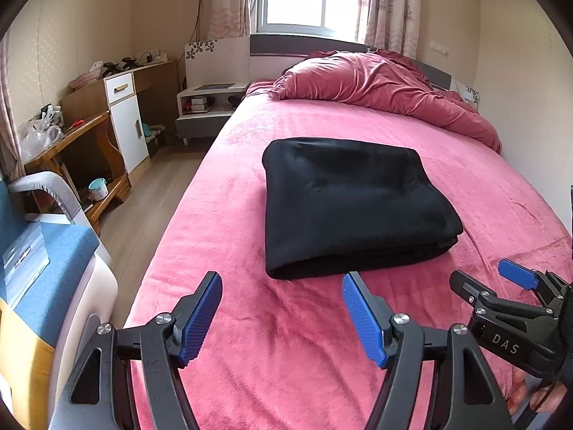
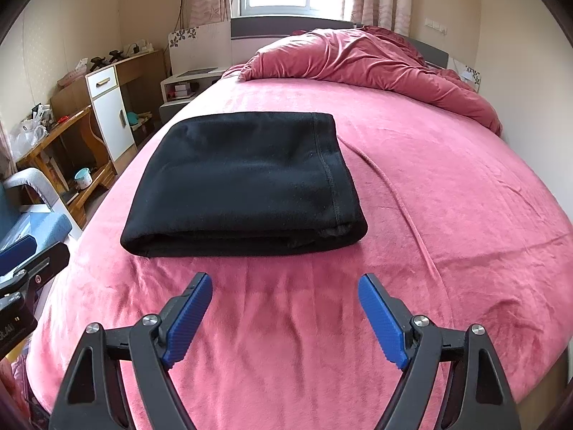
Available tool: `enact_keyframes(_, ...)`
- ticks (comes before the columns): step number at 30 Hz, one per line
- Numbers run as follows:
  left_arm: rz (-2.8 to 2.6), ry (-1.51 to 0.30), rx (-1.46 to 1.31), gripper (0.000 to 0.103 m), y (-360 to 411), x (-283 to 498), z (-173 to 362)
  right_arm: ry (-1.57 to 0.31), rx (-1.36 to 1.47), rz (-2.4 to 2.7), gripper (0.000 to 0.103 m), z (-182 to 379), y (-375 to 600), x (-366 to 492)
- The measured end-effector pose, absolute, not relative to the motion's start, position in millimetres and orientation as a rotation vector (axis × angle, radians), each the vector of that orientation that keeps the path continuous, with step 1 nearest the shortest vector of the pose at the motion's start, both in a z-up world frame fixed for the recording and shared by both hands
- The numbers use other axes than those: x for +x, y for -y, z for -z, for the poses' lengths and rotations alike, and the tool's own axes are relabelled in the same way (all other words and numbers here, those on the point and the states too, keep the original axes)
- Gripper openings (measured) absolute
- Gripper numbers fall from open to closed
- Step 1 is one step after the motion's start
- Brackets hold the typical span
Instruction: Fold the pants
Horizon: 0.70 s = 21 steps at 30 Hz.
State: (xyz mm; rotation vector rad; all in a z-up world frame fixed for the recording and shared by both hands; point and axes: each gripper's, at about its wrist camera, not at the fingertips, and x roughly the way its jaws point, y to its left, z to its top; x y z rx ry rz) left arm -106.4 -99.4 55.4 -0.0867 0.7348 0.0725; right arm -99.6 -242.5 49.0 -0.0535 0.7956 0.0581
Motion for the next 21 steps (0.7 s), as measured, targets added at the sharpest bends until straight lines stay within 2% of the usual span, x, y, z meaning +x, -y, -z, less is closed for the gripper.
enact_keyframes(21, -0.081, -0.737, -0.092, 0.071, 99.2, -107.5, -55.2, -0.797, -0.062, -0.066, 0.085, -46.0, 240.8, -100.3)
